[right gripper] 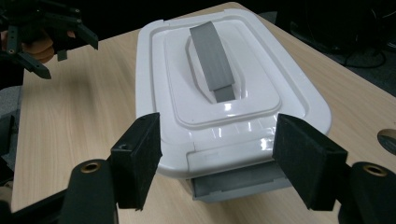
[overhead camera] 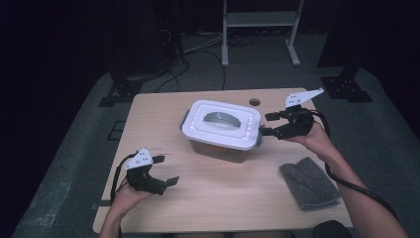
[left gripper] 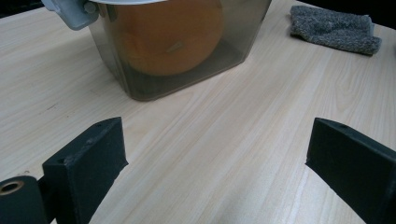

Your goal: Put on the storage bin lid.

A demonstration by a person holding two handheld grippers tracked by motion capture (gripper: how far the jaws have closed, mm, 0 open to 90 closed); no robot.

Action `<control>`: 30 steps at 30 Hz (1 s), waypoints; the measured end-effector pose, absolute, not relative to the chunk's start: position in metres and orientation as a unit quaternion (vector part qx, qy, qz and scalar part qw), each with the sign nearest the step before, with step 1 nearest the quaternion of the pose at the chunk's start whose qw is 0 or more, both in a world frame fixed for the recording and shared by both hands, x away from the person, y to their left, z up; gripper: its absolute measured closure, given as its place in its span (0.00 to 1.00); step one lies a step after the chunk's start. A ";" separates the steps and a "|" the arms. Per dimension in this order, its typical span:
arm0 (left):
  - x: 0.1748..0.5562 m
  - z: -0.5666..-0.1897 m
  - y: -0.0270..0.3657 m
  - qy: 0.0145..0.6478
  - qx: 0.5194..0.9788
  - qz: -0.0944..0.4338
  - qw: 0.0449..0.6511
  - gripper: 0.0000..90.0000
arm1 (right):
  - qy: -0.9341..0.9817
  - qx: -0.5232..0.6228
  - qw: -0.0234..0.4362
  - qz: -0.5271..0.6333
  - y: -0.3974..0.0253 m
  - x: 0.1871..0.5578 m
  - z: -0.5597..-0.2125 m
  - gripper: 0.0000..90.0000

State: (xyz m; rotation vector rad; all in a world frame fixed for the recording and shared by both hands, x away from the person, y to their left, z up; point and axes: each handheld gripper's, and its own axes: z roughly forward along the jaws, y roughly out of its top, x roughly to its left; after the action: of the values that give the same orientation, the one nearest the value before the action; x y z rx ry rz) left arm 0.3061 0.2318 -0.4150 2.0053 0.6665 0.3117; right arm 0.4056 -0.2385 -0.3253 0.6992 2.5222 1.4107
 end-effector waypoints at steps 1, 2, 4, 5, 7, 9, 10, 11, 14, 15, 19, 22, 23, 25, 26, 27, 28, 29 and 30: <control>0.306 -0.415 0.232 0.274 0.822 0.128 0.483 0.04 | 0.845 0.236 0.084 0.472 -0.240 0.405 -0.326 0.34; 0.306 -0.415 0.232 0.275 0.821 0.127 0.483 0.04 | 0.845 0.237 0.084 0.473 -0.242 0.405 -0.327 0.34; 0.306 -0.415 0.232 0.275 0.822 0.127 0.482 0.04 | 0.844 0.241 0.083 0.473 -0.244 0.403 -0.329 0.34; 0.306 -0.415 0.232 0.274 0.822 0.128 0.482 0.04 | 0.843 0.243 0.082 0.472 -0.246 0.402 -0.330 0.34; 0.305 -0.415 0.232 0.275 0.822 0.128 0.482 0.04 | 0.843 0.245 0.082 0.471 -0.249 0.401 -0.331 0.34; 0.305 -0.415 0.232 0.276 0.822 0.127 0.481 0.04 | 0.844 0.247 0.082 0.469 -0.252 0.400 -0.333 0.33; 0.305 -0.415 0.232 0.276 0.822 0.127 0.482 0.04 | 0.843 0.251 0.081 0.469 -0.253 0.399 -0.334 0.33; 0.305 -0.415 0.232 0.276 0.822 0.127 0.482 0.04 | 0.843 0.251 0.081 0.468 -0.254 0.399 -0.336 0.33; 0.305 -0.415 0.232 0.277 0.820 0.127 0.484 0.04 | 0.841 0.256 0.079 0.469 -0.258 0.397 -0.340 0.33; 0.305 -0.415 0.233 0.278 0.820 0.127 0.483 0.04 | 0.841 0.258 0.078 0.469 -0.259 0.397 -0.341 0.33; 0.305 -0.415 0.233 0.278 0.820 0.127 0.483 0.04 | 0.841 0.262 0.075 0.467 -0.263 0.394 -0.346 0.32; 0.305 -0.415 0.233 0.279 0.820 0.127 0.483 0.04 | 0.841 0.265 0.074 0.466 -0.266 0.393 -0.349 0.32; 0.305 -0.415 0.233 0.279 0.820 0.127 0.483 0.04 | 0.840 0.266 0.073 0.467 -0.267 0.392 -0.349 0.32; 0.305 -0.415 0.233 0.279 0.820 0.127 0.483 0.04 | 0.839 0.267 0.073 0.469 -0.269 0.391 -0.351 0.32; 0.305 -0.415 0.233 0.278 0.821 0.127 0.482 0.04 | 0.838 0.269 0.072 0.469 -0.270 0.390 -0.351 0.32; 0.305 -0.415 0.232 0.278 0.821 0.128 0.481 0.04 | 0.838 0.270 0.072 0.469 -0.271 0.389 -0.352 0.32; 0.305 -0.415 0.232 0.277 0.822 0.127 0.481 0.04 | 0.838 0.270 0.072 0.469 -0.271 0.389 -0.353 0.32; 0.305 -0.416 0.232 0.277 0.822 0.127 0.481 0.04 | 0.838 0.271 0.072 0.469 -0.272 0.388 -0.354 0.32; 0.305 -0.416 0.232 0.278 0.822 0.128 0.481 0.04 | 0.837 0.272 0.071 0.469 -0.273 0.388 -0.355 0.32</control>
State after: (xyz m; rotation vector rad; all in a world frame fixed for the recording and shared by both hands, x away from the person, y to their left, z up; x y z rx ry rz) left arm 0.3051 0.2321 -0.4156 2.0037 0.6770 0.3112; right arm 0.3877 -0.2729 -0.3547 0.8189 2.5177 1.4086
